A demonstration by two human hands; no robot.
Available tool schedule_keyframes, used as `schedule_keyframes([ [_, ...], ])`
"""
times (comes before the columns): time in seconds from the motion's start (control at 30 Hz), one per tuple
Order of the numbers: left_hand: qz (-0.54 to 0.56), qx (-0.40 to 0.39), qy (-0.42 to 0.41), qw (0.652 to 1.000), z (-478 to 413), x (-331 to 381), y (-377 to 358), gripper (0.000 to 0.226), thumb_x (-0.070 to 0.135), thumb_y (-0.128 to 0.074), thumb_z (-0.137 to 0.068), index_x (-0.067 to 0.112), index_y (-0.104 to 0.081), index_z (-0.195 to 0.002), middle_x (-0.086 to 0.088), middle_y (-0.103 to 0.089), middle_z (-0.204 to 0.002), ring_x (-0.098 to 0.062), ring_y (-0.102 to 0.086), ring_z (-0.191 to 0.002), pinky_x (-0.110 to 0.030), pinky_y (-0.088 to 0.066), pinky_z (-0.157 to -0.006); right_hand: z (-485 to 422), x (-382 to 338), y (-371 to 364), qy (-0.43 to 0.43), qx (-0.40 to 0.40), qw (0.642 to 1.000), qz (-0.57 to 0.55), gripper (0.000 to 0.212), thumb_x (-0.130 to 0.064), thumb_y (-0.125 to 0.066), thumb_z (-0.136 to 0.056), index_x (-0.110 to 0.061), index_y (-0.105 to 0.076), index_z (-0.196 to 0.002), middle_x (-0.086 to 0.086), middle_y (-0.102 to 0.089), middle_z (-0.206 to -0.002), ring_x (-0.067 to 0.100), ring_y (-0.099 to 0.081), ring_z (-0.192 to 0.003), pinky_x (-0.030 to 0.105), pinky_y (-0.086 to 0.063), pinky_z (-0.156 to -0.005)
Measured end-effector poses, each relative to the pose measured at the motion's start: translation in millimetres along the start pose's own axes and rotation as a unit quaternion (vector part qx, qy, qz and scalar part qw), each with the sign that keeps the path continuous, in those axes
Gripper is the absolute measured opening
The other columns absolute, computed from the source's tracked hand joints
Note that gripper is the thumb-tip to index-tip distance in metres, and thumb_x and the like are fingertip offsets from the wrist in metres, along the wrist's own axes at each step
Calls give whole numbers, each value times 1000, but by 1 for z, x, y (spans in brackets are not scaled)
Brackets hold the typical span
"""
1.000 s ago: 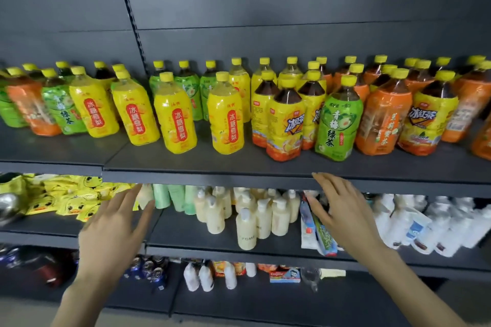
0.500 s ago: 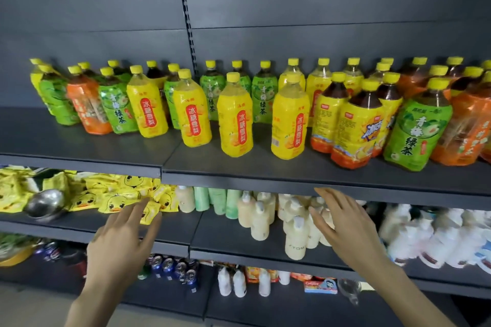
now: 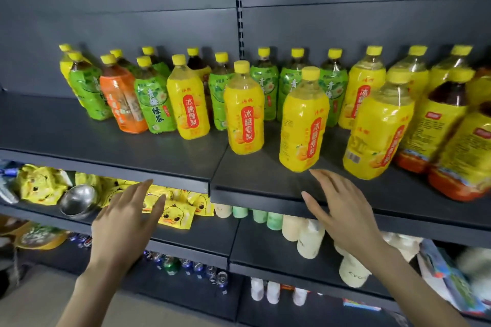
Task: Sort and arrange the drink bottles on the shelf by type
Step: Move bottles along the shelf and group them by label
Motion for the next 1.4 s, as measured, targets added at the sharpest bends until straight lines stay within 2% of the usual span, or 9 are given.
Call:
schedule_keyframes([
  [0.27,9,-13,-7,1000,-40,-93,-19,44,36,-57,-86,8,-62,-119,-12,-68,-107,-37,-63,-98,-44,-53,-60,-32,-62,-45,-12,-6,1000,26,58,-52,-34,-90,-13,-57,-127,6,-62,-120,28,-59,-107,43,-51,-87],
  [0.4,22,-8,-23,999,-62,-150,-19,47,46,-50,-92,9,-63,-118,-10,-69,-105,-35,-63,-98,-44,-53,-61,-44,-116,-70,-33,10,999,16,57,-51,-34,-90,-13,-58,-125,6,-63,-120,29,-60,-107,43,-51,-87],
  [0.53,2,-24,-57,998,-80,-210,-19,57,50,-38,-86,10,-64,-116,-8,-69,-103,-33,-65,-92,-41,-53,-60,-57,-177,-93,-43,13,999,10,58,-53,-33,-90,-14,-57,-126,5,-62,-121,28,-59,-108,43,-49,-89],
  [0.8,-2,-31,-91,995,-114,-288,-17,52,49,-42,-85,10,-67,-110,-5,-71,-99,-32,-67,-85,-38,-54,-55,-74,-274,-137,-68,16,998,-9,55,-54,-37,-93,-14,-57,-126,6,-61,-123,30,-59,-110,42,-49,-87],
  [0.9,-11,-27,-96,995,-135,-307,-20,52,48,-40,-85,10,-69,-107,-5,-72,-97,-31,-68,-84,-36,-53,-51,-95,-298,-151,-58,9,998,-2,61,-56,-30,-90,-15,-57,-126,4,-62,-122,28,-59,-110,42,-49,-87],
  [1.07,15,-24,-87,996,-184,-326,-39,55,50,-36,-86,12,-67,-112,-5,-70,-100,-31,-67,-88,-38,-54,-56,-146,-321,-162,-43,28,999,3,61,-55,-30,-90,-16,-54,-131,3,-60,-126,26,-57,-114,42,-47,-91],
  [1.27,29,1,-117,993,-245,-315,-56,51,49,-38,-86,14,-67,-109,-2,-71,-94,-30,-67,-81,-37,-53,-53,-197,-332,-168,-44,61,996,-38,54,-54,-35,-95,-20,-48,-135,-3,-51,-135,20,-47,-125,40,-43,-96],
  [1.4,63,12,-139,988,-284,-296,-56,52,52,-37,-87,17,-65,-114,-1,-69,-100,-28,-66,-89,-36,-52,-56,-232,-344,-154,-26,97,994,-50,58,-53,-35,-90,-19,-49,-135,-3,-49,-135,18,-46,-124,42,-47,-95],
])
Point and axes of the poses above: each hand's wrist, its own z-axis away from the middle knuckle, its own y-axis out of the back of the hand, x = y × z, the point moved 9 cm from there along -z, towards the middle knuckle
